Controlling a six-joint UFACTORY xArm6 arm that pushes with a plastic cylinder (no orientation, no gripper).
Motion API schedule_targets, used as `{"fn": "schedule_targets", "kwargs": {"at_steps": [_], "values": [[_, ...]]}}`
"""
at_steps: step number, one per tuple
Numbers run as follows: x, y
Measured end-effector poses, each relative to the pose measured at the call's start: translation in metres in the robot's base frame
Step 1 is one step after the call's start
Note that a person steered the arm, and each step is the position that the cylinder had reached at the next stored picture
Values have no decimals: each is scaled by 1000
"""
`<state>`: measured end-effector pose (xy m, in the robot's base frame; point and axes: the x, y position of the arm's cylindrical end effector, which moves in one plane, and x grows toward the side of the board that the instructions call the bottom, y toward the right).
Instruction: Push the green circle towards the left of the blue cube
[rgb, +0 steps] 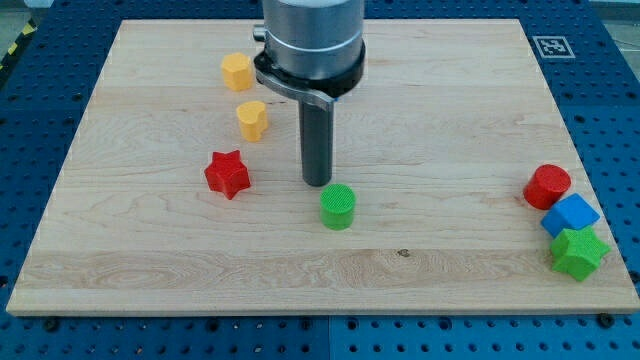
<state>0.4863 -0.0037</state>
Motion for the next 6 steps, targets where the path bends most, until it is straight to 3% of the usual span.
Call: {"fn": "schedule_targets", "kwargs": {"at_steps": [3,6], "values": [[29,-13],[41,15]]}}
